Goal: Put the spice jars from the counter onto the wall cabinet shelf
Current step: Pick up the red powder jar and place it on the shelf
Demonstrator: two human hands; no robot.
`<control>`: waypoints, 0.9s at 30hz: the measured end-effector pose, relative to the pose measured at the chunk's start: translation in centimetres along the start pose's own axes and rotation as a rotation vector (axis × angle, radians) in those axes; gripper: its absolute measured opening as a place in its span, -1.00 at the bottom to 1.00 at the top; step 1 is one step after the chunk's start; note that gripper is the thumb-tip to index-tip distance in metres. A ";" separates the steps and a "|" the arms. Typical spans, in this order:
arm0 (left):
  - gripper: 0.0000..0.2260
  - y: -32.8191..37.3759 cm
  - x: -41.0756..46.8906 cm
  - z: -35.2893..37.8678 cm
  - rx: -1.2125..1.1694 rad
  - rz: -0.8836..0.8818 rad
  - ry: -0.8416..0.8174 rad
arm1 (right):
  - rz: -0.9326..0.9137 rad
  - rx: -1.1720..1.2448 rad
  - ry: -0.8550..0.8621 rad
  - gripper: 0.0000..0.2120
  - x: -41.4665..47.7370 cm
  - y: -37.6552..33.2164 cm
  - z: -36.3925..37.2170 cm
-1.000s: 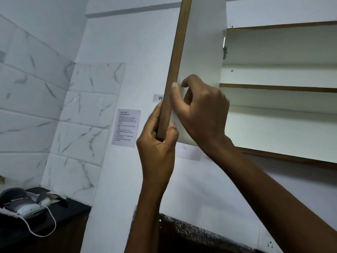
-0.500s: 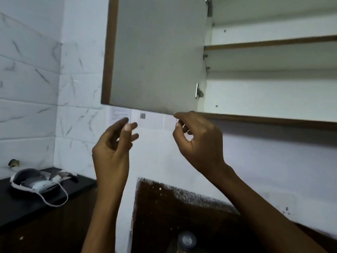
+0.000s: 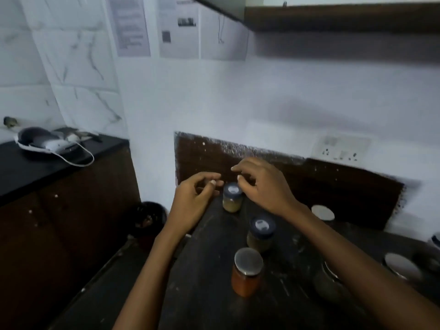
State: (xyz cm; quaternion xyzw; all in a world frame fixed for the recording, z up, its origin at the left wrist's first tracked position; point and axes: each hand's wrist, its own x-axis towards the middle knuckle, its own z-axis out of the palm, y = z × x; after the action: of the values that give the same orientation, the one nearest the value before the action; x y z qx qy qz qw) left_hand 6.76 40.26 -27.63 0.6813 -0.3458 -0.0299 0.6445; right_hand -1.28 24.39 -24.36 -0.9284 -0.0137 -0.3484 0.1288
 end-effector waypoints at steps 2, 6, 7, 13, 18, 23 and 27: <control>-0.81 -2.2 -1.3 1.1 0.021 -0.038 -0.055 | 0.037 0.023 -0.074 -0.80 -2.5 1.3 1.1; -0.79 -7.2 -4.4 3.5 0.049 -0.149 -0.192 | 0.145 0.021 -0.302 -0.80 -7.5 4.2 3.8; -0.80 -8.6 -5.1 4.0 0.064 -0.185 -0.221 | 0.186 0.025 -0.388 -0.78 -8.6 4.9 4.5; -0.77 -14.5 -8.2 5.8 0.213 -0.300 -0.338 | 0.665 0.307 -0.767 -0.25 -14.8 7.5 9.0; -0.81 -17.0 -9.5 6.5 0.380 -0.357 -0.360 | 0.849 0.457 -0.663 -0.07 -17.7 6.6 12.6; -0.66 -17.2 -10.6 6.4 0.395 -0.374 -0.408 | 0.861 0.523 -0.444 -0.24 -18.8 6.8 13.1; -0.45 -16.7 -11.0 6.3 0.392 -0.358 -0.387 | 0.889 0.566 -0.403 -0.34 -18.9 7.2 12.3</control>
State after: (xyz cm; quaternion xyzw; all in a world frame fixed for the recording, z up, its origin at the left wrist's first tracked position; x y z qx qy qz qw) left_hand 2.60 39.28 -48.16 0.8240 -0.3356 -0.2047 0.4080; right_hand -6.87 21.71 -47.24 -0.8223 0.2617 -0.0590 0.5019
